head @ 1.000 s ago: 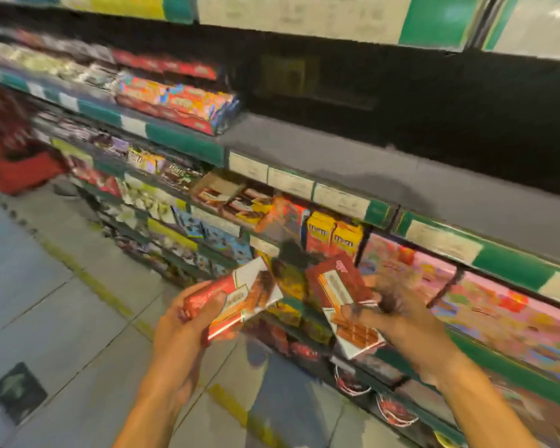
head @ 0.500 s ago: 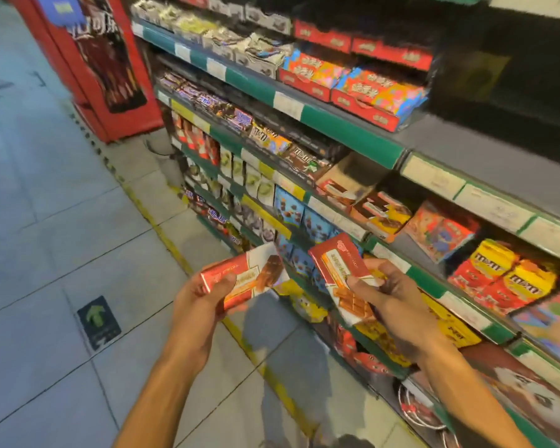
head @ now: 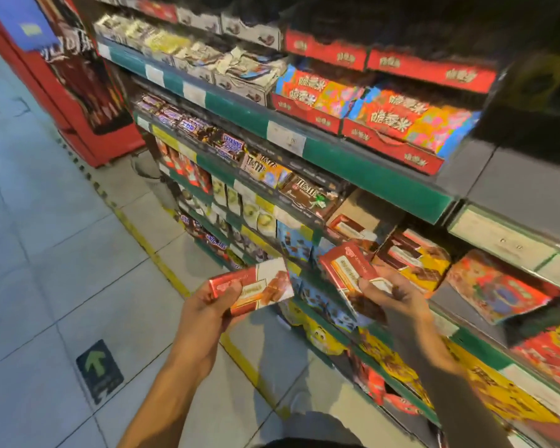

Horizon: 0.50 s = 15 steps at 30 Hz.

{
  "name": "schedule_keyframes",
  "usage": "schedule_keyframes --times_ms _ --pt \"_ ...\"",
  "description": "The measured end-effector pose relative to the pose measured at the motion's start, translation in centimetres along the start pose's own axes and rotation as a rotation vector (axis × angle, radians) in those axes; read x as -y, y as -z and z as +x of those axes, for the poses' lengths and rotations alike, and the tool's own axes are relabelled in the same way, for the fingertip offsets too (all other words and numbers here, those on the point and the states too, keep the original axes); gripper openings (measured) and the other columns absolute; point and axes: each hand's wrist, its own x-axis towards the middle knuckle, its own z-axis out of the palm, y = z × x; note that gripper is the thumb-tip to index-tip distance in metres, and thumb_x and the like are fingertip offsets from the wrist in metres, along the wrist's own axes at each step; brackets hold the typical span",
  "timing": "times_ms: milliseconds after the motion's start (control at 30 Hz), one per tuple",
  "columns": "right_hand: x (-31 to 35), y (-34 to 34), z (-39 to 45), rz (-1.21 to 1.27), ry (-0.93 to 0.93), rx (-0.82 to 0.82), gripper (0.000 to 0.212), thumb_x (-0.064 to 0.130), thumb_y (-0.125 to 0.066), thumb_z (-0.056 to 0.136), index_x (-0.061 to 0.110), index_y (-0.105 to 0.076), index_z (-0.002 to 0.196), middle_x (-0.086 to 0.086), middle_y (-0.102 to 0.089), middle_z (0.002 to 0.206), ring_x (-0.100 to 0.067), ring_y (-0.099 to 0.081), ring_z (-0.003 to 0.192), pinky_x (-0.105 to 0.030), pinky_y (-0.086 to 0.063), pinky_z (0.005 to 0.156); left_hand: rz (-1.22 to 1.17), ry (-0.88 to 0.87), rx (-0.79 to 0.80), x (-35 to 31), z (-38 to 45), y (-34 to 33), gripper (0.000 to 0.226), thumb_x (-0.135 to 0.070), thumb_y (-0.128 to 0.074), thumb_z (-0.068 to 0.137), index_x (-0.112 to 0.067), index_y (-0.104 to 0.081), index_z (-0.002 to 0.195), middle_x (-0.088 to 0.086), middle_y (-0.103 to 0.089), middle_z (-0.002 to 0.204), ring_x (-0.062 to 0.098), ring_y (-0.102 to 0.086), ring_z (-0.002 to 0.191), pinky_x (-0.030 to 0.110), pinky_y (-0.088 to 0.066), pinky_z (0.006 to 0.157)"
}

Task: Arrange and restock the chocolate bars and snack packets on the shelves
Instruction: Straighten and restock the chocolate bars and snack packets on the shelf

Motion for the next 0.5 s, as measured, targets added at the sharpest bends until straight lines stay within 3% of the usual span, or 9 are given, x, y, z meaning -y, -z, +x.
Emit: schedule_keyframes --times_ms 100,200,300,367,433,500 --pt "1.3 0.1 2.8 -0.018 0.037 -0.081 0.027 0.007 -0.067 0.090 0.009 -0.066 0.117 -0.011 -0.075 0.104 -0.022 -0.073 0.086 -0.027 -0.057 0.069 0.067 -0.009 0.079 -1.5 4.7 -2.9 0.022 -0.009 -0.066 0.089 -0.007 -0.068 0.111 0.014 -0.074 0.102 0.031 -0.071 0.098 0.040 -0.055 0.087" --pt "2.2 1.0 4.5 -0.057 0.057 -0.236 0.022 0.008 -0.069 0.089 0.014 -0.069 0.111 -0.005 -0.076 0.098 -0.012 -0.073 0.076 -0.017 -0.052 0.056 0.187 -0.048 0.156 -2.4 8.5 -6.3 0.023 -0.002 -0.069 0.086 -0.009 -0.069 0.108 0.013 -0.074 0.102 0.030 -0.071 0.097 0.043 -0.058 0.084" --pt "2.1 2.0 5.4 0.001 0.053 -0.322 0.025 0.008 -0.070 0.088 0.012 -0.068 0.112 -0.009 -0.075 0.103 -0.021 -0.073 0.080 -0.024 -0.055 0.058 0.320 -0.089 0.278 -2.7 12.0 -10.2 0.025 0.001 -0.070 0.084 -0.010 -0.069 0.105 0.012 -0.073 0.102 0.030 -0.070 0.097 0.052 -0.057 0.085" --pt "1.7 2.4 5.8 0.039 0.034 -0.408 0.023 0.008 -0.070 0.088 0.013 -0.067 0.111 -0.010 -0.076 0.102 -0.024 -0.073 0.079 -0.029 -0.057 0.060 0.407 -0.136 0.340 -2.8 14.2 -12.9 0.025 0.003 -0.069 0.084 -0.011 -0.067 0.104 0.009 -0.072 0.100 0.028 -0.068 0.094 0.041 -0.057 0.083" --pt "1.3 2.6 6.0 0.076 0.028 -0.481 0.024 0.007 -0.070 0.088 0.010 -0.066 0.111 -0.012 -0.075 0.102 -0.025 -0.073 0.077 -0.031 -0.058 0.060 0.515 -0.197 0.402 -2.9 16.1 -15.4 0.026 0.001 -0.069 0.086 -0.012 -0.065 0.107 0.003 -0.070 0.096 0.018 -0.065 0.086 0.017 -0.052 0.071" --pt "0.9 2.4 5.7 0.099 0.036 -0.540 0.024 0.007 -0.070 0.088 0.009 -0.065 0.112 -0.010 -0.076 0.100 -0.024 -0.074 0.077 -0.031 -0.059 0.061 0.575 -0.213 0.470 -2.7 17.7 -17.4 0.025 0.001 -0.068 0.087 -0.012 -0.063 0.107 -0.002 -0.067 0.091 0.010 -0.061 0.079 0.007 -0.045 0.059"
